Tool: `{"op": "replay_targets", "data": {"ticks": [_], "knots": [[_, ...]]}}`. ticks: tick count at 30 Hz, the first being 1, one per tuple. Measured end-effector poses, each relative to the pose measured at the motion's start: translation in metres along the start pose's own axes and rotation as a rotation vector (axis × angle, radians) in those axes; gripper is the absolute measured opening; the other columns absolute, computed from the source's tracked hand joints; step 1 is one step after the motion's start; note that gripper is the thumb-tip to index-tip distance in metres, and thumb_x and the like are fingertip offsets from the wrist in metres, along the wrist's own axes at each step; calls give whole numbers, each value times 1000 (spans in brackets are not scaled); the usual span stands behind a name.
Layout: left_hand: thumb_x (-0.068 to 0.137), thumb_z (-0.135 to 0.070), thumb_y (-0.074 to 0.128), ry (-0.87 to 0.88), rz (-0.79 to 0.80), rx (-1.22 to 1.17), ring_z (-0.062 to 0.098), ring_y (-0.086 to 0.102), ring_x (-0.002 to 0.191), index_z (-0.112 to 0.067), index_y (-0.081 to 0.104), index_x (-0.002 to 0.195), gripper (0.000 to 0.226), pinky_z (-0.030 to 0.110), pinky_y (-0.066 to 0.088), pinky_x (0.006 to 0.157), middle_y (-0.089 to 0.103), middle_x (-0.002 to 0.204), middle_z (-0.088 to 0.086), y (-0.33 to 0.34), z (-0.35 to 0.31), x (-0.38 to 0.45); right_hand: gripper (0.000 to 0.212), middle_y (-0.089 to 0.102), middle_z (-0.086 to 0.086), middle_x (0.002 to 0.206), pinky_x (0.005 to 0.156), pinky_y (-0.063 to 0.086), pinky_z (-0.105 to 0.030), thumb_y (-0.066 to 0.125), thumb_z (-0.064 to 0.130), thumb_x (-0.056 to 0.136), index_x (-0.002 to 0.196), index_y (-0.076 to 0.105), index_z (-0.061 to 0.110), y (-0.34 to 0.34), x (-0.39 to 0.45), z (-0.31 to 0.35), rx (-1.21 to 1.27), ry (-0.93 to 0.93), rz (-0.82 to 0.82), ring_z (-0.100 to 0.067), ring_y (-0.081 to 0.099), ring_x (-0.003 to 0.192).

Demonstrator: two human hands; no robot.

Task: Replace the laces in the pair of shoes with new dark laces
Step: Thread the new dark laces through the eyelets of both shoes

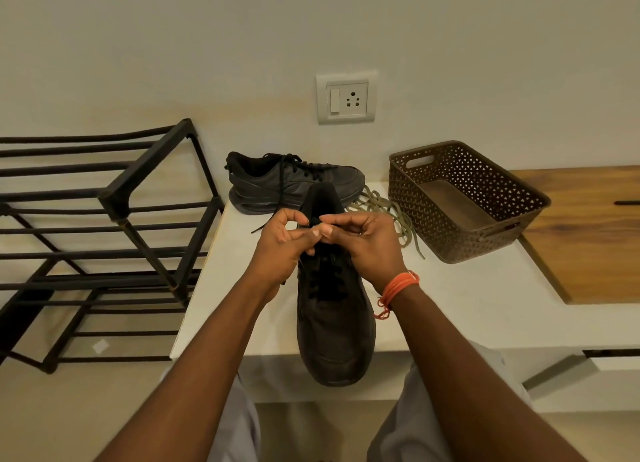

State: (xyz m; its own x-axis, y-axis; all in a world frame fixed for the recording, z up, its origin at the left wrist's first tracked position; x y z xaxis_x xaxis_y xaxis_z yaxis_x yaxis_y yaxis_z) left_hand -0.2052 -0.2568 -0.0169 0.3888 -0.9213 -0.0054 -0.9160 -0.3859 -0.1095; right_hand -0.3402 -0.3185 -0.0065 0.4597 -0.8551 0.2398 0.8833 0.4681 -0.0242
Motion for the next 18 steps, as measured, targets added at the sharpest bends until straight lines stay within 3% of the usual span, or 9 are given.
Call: {"op": "replay_targets", "data": {"ticks": [5, 10, 14, 18], "knots": [[92, -16, 59, 72, 94, -29, 18, 70, 75, -6, 51, 111, 23, 19, 54, 76, 75, 86, 8, -3, -10, -1, 13, 74, -11, 80, 72, 57, -24, 67, -1, 86, 97, 73, 0, -4, 5, 2, 57, 3, -41, -18, 72, 72], [88, -11, 64, 21, 103, -29, 19, 71, 76, -2, 55, 104, 20, 21, 54, 77, 75, 86, 11, -6, -5, 0, 10, 72, -13, 83, 69, 53, -17, 65, -3, 87, 94, 72, -4, -4, 6, 11, -70, -62, 83, -11, 71, 72], [91, -8, 60, -22, 163, -14, 22, 70, 74, -5, 52, 103, 14, 24, 53, 71, 74, 83, 15, -12, -6, 7, 8, 61, -3, 99, 79, 49, -15, 72, 8, 83, 90, 76, 9, -5, 10, 15, -320, -107, 172, -2, 61, 88], [90, -9, 63, -8, 200, 72, 21, 69, 71, -6, 52, 101, 16, 27, 53, 68, 74, 81, 12, -12, -15, 10, 9, 64, 3, 91, 74, 47, -13, 74, 12, 82, 87, 77, 18, -3, 14, 25, -510, -141, 315, -4, 60, 82]]}}
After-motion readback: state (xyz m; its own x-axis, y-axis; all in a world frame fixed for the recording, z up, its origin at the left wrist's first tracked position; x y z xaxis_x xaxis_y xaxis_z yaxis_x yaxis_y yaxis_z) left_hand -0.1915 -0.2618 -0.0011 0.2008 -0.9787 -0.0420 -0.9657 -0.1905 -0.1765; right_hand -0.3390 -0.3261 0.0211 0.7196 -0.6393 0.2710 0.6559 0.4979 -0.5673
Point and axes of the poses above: each hand's wrist, its own x-axis towards the middle knuckle, its own y-axis out of the palm, z = x × y, the point moved 5 cm from there along x, towards the middle knuckle
